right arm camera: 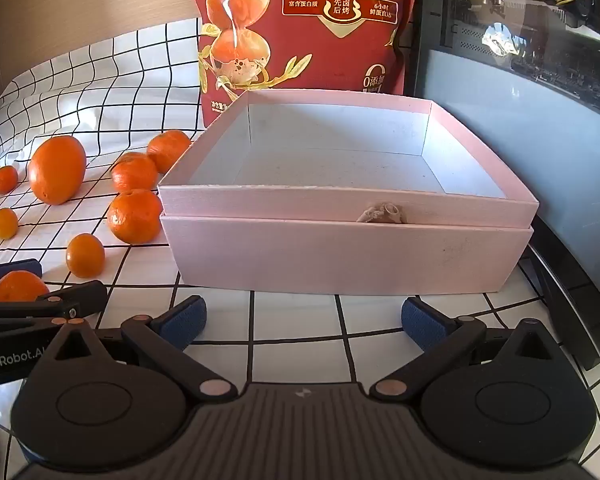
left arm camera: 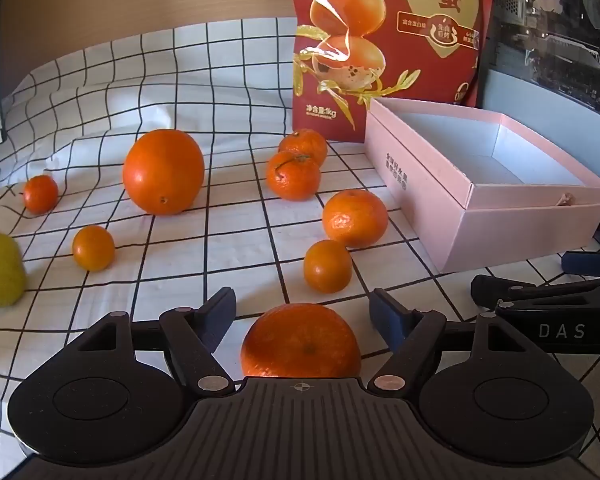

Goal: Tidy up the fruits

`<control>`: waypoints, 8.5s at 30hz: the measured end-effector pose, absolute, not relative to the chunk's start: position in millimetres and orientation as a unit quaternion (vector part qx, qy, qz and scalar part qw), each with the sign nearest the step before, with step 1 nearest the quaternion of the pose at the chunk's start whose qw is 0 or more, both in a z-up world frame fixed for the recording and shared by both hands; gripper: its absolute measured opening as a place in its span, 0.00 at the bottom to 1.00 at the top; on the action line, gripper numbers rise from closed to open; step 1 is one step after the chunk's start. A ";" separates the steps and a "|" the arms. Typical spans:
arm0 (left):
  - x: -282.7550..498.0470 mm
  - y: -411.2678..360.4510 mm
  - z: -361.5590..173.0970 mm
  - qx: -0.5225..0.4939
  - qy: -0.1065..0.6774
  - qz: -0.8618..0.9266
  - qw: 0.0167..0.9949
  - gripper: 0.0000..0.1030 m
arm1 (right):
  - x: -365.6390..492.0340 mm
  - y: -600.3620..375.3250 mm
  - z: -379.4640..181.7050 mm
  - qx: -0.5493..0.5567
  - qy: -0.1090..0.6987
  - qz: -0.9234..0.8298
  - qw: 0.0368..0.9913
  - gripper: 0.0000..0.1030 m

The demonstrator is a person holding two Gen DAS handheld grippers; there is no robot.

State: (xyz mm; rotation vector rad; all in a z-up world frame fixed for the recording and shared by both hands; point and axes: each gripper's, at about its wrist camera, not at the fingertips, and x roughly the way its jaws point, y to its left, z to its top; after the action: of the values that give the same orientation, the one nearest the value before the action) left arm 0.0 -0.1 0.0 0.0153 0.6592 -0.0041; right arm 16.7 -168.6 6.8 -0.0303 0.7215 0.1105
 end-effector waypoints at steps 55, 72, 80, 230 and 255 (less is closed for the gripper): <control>0.0 0.0 0.0 0.006 0.323 -0.003 0.946 0.77 | 16.6 -170.8 7.1 -0.015 0.353 0.054 0.934 1.00; 0.0 0.0 0.0 0.006 0.323 -0.003 0.946 0.77 | 16.6 -170.8 7.2 -0.015 0.353 0.054 0.934 1.00; 0.0 0.1 0.0 0.006 0.323 -0.003 0.946 0.77 | 16.6 -170.8 7.2 -0.015 0.353 0.054 0.934 1.00; -27.9 184.0 52.1 -0.152 0.417 -0.082 0.892 0.70 | -66.5 -23.3 61.2 -0.073 0.429 0.196 0.879 0.31; -32.3 177.2 44.3 -0.106 0.430 -0.027 0.896 0.67 | -69.5 -33.7 30.5 -0.082 0.434 0.148 0.885 0.64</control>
State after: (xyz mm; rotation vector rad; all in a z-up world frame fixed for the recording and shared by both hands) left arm -32.3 177.2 44.3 -0.2192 0.8915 -0.0558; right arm -69.5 -33.7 30.5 -0.1697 0.9040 0.3089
